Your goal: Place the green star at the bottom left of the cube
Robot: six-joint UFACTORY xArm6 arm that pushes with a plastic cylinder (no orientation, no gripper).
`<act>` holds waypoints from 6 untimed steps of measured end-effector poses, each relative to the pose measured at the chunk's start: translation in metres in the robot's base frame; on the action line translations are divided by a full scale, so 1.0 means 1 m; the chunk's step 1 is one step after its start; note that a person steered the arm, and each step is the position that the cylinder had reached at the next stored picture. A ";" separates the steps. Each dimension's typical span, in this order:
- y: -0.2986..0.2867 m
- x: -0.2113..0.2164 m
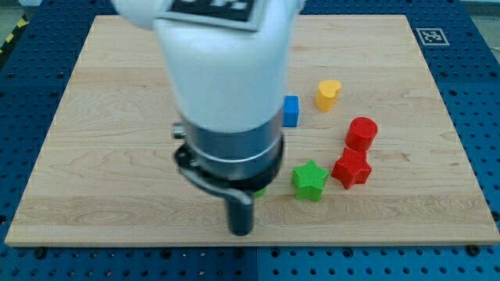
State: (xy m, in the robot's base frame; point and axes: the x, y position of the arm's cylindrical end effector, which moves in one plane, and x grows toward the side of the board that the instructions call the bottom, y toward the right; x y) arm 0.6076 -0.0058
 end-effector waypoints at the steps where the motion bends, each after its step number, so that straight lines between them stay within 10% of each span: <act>1: 0.021 -0.004; 6: 0.000 -0.076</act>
